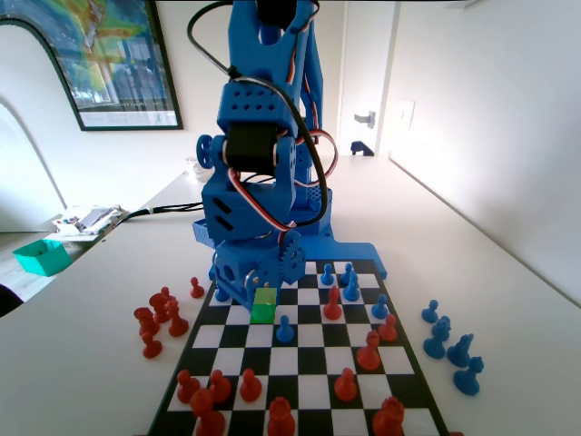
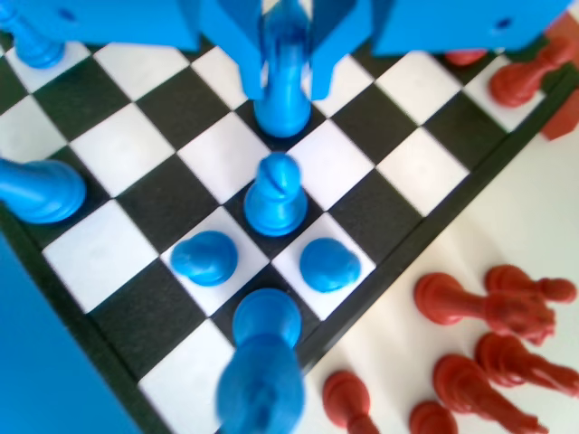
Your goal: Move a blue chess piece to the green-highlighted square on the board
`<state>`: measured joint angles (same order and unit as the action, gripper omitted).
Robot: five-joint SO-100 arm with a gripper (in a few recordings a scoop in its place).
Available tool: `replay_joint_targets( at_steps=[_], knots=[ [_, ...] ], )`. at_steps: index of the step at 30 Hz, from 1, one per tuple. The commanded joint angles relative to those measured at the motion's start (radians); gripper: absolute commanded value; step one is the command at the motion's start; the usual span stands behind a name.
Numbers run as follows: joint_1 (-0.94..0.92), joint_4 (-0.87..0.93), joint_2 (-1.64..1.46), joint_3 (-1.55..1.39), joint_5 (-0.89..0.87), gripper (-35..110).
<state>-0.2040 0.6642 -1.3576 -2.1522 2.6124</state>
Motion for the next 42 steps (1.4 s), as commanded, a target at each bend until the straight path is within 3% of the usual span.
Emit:
replay_joint_targets(
  at_steps=[1, 7, 13, 19, 24, 31, 42],
  knots=[
    [-0.021, 0.012, -0.043, 0.011, 0.018, 18],
    [-0.029, 0.118, -0.092, 0.066, 0.009, 20],
    [-0.018, 0.391, -0.170, 0.255, -0.080, 13],
    [0.012, 0.730, -0.221, 0.598, -0.342, 5],
    [0.014, 0.827, -0.313, 0.730, -0.578, 5],
    [-0.020, 0.977, -0.574, 0.663, -0.672, 1],
    [-0.031, 0.954, -1.074, 0.233, -0.742, 1]
  ],
)
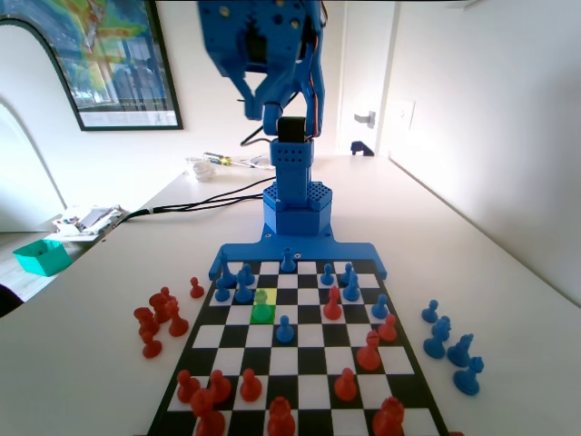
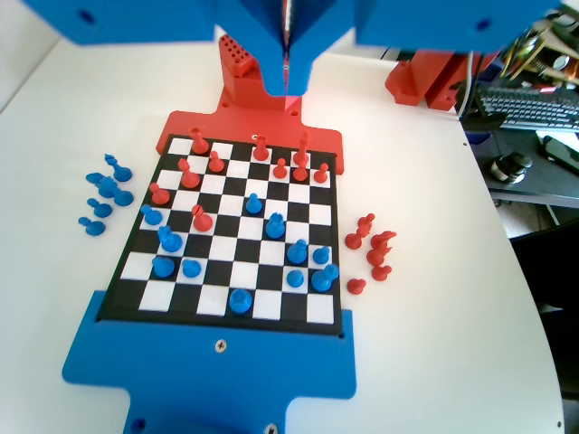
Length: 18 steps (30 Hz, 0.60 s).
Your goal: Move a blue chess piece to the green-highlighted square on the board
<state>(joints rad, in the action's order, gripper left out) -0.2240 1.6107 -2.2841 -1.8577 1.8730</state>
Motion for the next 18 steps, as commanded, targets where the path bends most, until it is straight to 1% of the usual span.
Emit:
replay_joint_targets(
  at_steps=[1, 9, 18],
  knots=[
    [-0.009, 0.006, -0.166, -0.083, -0.008, 1],
    [0.002, 0.040, -0.345, -0.189, -0.028, 1],
    [0.098, 0.023, -0.538, -0.298, -0.097, 1]
  ],
)
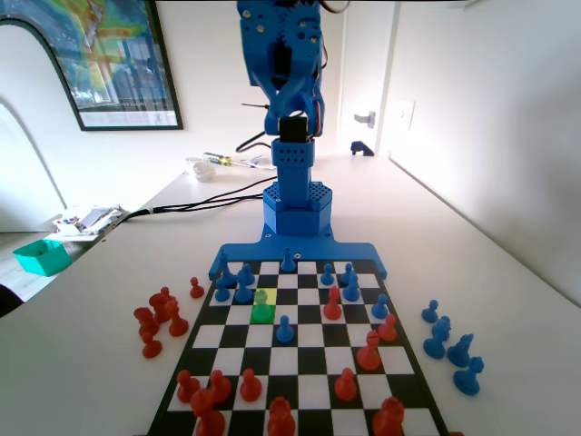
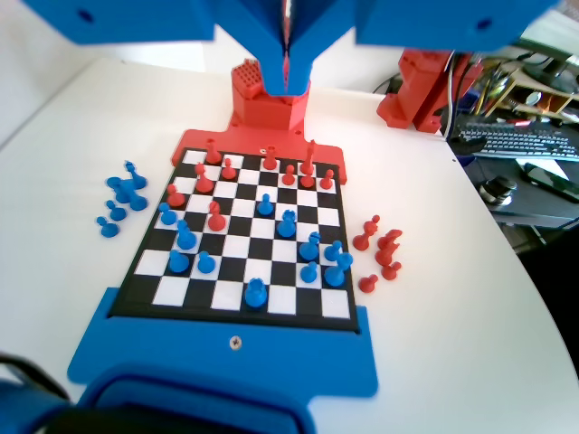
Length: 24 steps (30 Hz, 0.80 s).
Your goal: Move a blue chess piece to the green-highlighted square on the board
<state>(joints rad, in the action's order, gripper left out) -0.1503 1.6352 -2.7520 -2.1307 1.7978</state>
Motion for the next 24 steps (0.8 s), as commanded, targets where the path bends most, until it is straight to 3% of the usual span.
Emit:
replay_joint_targets(
  at_steps=[1, 24],
  knots=[
    [0.037, -0.009, -0.089, -0.041, -0.029, 1],
    [0.110, -0.064, -0.304, -0.051, -0.037, 1]
  ],
)
